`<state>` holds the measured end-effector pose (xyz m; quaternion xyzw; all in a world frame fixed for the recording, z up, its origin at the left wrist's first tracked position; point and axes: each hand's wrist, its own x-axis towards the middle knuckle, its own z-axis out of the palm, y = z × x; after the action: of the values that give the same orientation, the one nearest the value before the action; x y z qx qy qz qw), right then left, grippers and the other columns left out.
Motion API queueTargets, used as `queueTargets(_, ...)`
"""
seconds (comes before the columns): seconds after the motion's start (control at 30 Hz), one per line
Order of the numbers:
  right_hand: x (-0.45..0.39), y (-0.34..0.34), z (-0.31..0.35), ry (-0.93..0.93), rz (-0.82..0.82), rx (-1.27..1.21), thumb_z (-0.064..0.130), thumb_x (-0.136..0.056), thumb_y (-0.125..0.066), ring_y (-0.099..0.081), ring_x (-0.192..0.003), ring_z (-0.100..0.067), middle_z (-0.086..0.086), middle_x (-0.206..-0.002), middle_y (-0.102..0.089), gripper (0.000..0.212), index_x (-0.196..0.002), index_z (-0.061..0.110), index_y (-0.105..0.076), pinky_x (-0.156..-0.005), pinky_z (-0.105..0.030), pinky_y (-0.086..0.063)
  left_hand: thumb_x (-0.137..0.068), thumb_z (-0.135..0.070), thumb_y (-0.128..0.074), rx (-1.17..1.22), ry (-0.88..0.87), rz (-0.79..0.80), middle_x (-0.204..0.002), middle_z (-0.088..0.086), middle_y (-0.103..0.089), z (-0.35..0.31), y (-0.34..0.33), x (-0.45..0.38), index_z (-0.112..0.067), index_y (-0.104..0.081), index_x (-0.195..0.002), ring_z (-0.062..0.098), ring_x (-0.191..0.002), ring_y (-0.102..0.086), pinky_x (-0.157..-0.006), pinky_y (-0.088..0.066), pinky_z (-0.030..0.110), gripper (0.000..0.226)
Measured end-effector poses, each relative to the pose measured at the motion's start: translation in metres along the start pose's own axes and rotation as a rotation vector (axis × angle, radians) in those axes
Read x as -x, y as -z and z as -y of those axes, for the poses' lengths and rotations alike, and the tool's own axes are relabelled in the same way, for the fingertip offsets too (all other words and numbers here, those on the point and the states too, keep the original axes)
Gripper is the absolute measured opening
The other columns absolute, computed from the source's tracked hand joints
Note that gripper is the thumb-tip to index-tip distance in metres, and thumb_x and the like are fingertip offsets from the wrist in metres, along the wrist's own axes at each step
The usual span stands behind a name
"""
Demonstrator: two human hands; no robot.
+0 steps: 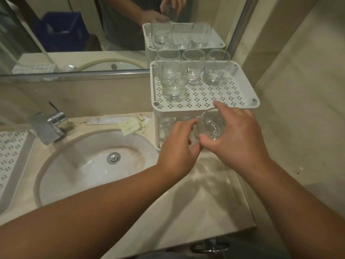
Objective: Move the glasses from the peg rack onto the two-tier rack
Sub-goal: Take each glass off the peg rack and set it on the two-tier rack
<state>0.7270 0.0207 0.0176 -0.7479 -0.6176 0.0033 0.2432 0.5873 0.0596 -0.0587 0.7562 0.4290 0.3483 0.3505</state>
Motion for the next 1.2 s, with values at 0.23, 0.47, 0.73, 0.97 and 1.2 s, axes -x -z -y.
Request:
queueTargets(0.23, -0.031, 0.026, 0.012, 0.003, -0.053, -0.067, 0.058, -0.062, -0.067, -0.047, -0.119, -0.026, 0.000, -0.120, -0.063, 0.094, -0.144, 0.020, -0.044, -0.095, -0.033, -0.041, -0.090, -0.023, -0.068, -0.022, 0.004, -0.118, -0.101, -0.010, -0.048, -0.034, 0.014, -0.026, -0.021, -0.048, -0.144, 0.000, -0.075, -0.052, -0.075, -0.043, 0.018, 0.058)
queueTargets(0.47, -0.065, 0.024, 0.017, -0.012, -0.077, -0.092, 0.058, -0.063, -0.072, -0.044, -0.125, -0.025, 0.001, -0.126, -0.062, 0.094, -0.142, 0.015, -0.046, -0.097, -0.033, -0.041, -0.091, -0.023, -0.063, -0.024, 0.105, -0.133, -0.114, -0.008, -0.055, -0.052, 0.028, -0.054, -0.031, -0.042, -0.146, 0.005, -0.079, -0.061, -0.078, -0.054, 0.031, 0.059)
queueTargets(0.73, -0.097, 0.009, 0.011, -0.063, -0.036, -0.089, 0.052, -0.068, -0.075, -0.040, -0.130, -0.023, 0.001, -0.127, -0.060, 0.087, -0.142, 0.017, -0.045, -0.100, -0.037, -0.042, -0.091, -0.014, -0.060, 0.057, 0.230, -0.105, -0.119, -0.012, -0.064, -0.057, 0.035, -0.067, -0.031, -0.042, -0.135, 0.013, -0.092, -0.066, -0.078, -0.058, 0.040, 0.050)
queueTargets(0.97, -0.112, -0.001, 0.012, -0.063, 0.011, -0.058, 0.053, -0.068, -0.077, -0.043, -0.128, -0.026, -0.003, -0.126, -0.062, 0.089, -0.141, 0.013, -0.046, -0.100, -0.036, -0.042, -0.092, -0.018, -0.062, -0.007, 0.247, -0.086, -0.128, -0.006, -0.060, -0.055, 0.036, -0.076, -0.024, -0.044, -0.146, 0.014, -0.106, -0.062, -0.084, -0.050, 0.028, 0.057)
queueTargets(1.2, -0.120, -0.007, 0.013, -0.096, 0.073, -0.067, 0.060, -0.063, -0.079, -0.051, -0.123, -0.027, -0.006, -0.125, -0.063, 0.092, -0.134, 0.010, -0.050, -0.097, -0.041, -0.046, -0.091, -0.019, -0.063, 0.003, 0.260, -0.063, -0.140, 0.001, -0.057, -0.058, 0.035, -0.078, -0.016, -0.039, -0.151, 0.016, -0.125, -0.055, -0.103, -0.047, 0.035, 0.065)
